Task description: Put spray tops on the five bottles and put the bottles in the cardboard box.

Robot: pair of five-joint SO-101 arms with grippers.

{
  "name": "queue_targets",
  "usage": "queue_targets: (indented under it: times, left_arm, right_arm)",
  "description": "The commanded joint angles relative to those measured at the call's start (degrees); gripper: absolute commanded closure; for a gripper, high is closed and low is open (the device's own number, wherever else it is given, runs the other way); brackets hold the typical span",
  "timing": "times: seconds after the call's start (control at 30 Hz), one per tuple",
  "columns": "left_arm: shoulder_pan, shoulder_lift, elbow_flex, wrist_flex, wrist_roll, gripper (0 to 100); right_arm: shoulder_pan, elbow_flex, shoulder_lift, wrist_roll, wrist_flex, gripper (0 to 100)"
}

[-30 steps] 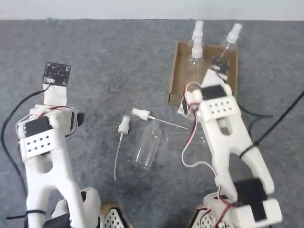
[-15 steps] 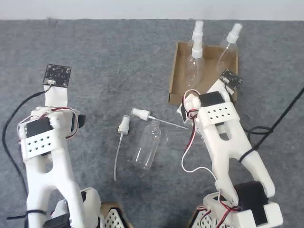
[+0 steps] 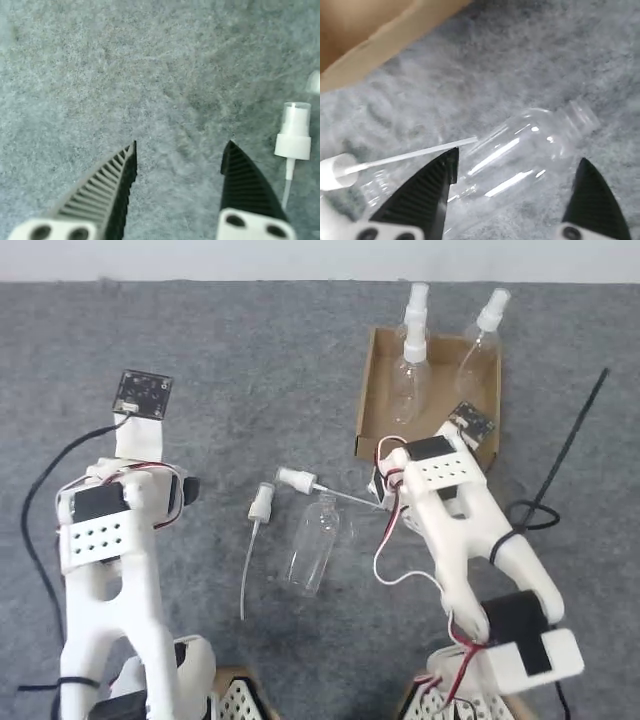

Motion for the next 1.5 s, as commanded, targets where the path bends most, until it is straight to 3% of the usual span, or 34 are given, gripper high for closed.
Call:
queue_targets:
  times: [0.0, 0.23, 0.43, 0.7, 0.83, 0.93, 1.1, 1.27, 1.47]
  left_arm:
    - [0.26, -1.41, -0.57, -0.09, 0.53, 75]
    - [0.26, -1.41, -0.92, -0.09, 0.53, 75]
    - [0.26, -1.41, -0.92, 0.00, 0.53, 75]
    - [1.32, -0.97, 0.04, 0.26, 0.53, 75]
    - [6.07, -0.88, 1.01, 0.35, 0.62, 75]
    - [10.11, -0.88, 1.36, 0.35, 2.29, 75]
    - [16.97, -0.53, 1.10, 0.35, 6.51, 75]
    - [22.59, 8.35, -1.45, -0.88, 10.46, 76]
    - [23.21, 22.59, -9.80, -2.99, 10.55, 81]
  right_arm:
    - [2.51, -0.97, 1.89, 6.07, -0.84, 80.6]
    - [12.53, -0.97, 6.02, 17.67, 2.24, 87.8]
    - [25.54, -1.05, 6.11, 37.10, 4.70, 87.9]
    - [42.51, -5.63, 6.64, 75.60, 2.77, 87.9]
    - [47.43, -10.90, 6.73, 94.95, 2.33, 88.0]
    - [50.07, -11.87, 6.73, 105.05, 1.89, 88.0]
    - [52.00, -11.87, 6.73, 112.70, -0.40, 88.0]
    - [52.44, -11.34, 6.99, 112.62, -6.11, 87.5]
    - [53.23, -10.90, 7.87, 112.88, -6.29, 87.4]
